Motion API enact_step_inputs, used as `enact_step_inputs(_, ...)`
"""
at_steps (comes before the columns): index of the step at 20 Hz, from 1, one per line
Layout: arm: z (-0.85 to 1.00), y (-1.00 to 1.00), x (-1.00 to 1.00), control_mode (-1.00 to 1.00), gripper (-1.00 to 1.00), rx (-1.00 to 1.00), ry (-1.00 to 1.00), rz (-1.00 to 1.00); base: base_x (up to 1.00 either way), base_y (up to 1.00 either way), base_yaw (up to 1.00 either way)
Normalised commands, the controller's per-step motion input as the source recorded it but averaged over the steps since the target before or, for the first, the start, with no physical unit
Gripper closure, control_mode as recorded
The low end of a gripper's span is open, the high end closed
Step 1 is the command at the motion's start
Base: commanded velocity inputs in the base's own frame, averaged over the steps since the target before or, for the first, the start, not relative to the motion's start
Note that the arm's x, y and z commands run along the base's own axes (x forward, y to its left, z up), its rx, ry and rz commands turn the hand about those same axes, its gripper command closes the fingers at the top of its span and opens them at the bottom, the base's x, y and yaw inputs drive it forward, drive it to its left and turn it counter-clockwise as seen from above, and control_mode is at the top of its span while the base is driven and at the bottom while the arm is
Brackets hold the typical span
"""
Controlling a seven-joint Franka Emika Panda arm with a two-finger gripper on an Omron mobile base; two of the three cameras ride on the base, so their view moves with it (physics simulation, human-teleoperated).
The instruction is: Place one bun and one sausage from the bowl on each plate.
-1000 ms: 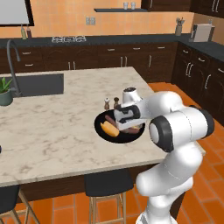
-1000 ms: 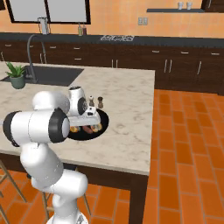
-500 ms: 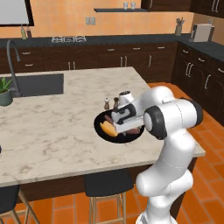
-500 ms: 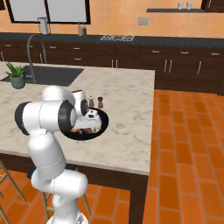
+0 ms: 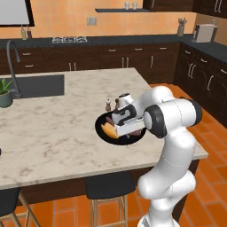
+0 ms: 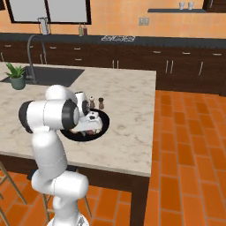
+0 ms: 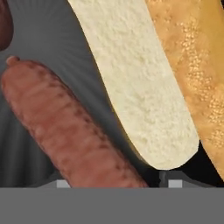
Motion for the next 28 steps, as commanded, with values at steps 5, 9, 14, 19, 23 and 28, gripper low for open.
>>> enact_step_inputs(5, 0.67, 0.00, -0.49, -1.00, 1.00, 0.04, -0.13, 0.00, 0.00, 0.00, 0.00)
enact_step_inputs(9, 0.90, -0.05, -0.98, -1.00, 1.00, 0.07, -0.24, 0.00, 0.00, 0.00, 0.00)
enact_step_inputs(14, 0.83, -0.08, -1.00, -1.00, 1.00, 0.16, -0.25, 0.00, 0.00, 0.00, 0.00)
enact_step_inputs(19, 0.08, 0.21, -1.00, -1.00, 1.00, 0.04, -0.12, 0.06, 0.00, 0.00, 0.00)
enact_step_inputs(23, 0.00, 0.00, 0.00, 1.00, 1.00, 0.00, 0.00, 0.00, -0.62, 1.00, 0.05)
enact_step_inputs(28, 0.00, 0.00, 0.00, 1.00, 1.00, 0.00, 0.00, 0.00, -0.27, 1.00, 0.01)
